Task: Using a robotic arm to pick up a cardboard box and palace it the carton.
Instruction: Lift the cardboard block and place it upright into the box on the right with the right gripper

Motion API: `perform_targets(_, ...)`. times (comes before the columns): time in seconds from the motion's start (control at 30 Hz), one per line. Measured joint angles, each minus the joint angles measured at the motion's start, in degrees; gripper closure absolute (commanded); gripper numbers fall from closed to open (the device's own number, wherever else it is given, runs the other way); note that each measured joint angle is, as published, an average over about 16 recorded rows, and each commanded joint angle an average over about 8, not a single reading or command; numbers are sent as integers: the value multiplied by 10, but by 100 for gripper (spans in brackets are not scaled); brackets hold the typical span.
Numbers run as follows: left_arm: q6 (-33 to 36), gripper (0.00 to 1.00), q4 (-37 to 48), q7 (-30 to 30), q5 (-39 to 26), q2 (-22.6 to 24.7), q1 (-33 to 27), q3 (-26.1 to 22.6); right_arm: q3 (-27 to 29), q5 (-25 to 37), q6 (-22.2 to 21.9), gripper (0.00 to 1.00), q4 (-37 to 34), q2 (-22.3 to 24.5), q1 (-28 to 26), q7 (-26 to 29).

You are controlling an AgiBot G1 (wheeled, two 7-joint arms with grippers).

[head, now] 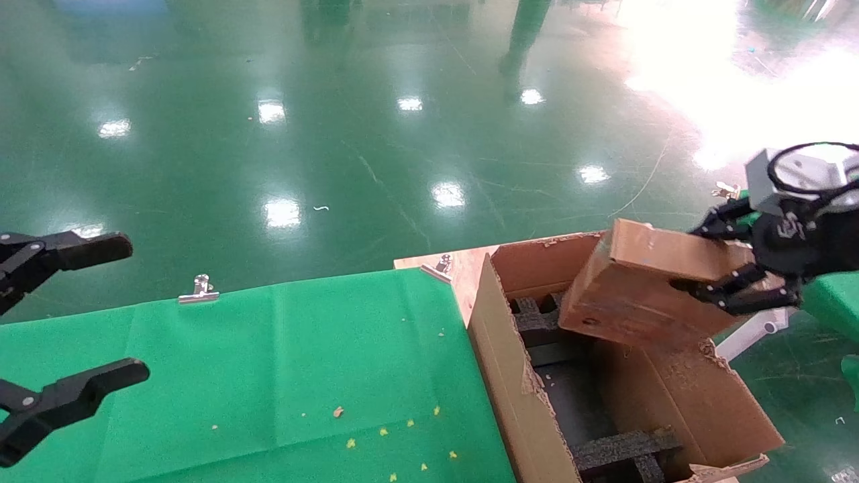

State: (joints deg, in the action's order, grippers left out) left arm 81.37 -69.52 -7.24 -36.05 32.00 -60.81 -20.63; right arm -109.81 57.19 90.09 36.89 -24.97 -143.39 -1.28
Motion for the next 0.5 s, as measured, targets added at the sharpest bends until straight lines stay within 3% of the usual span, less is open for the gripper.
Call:
perform_targets(0.27,0,0,0,0,0,0,0,0,-18,-53,-54,100,-49,44,48,52)
perform_targets(0.5,0,0,0,0,0,0,0,0,-20,-103,-124,100,-51,87,102,118)
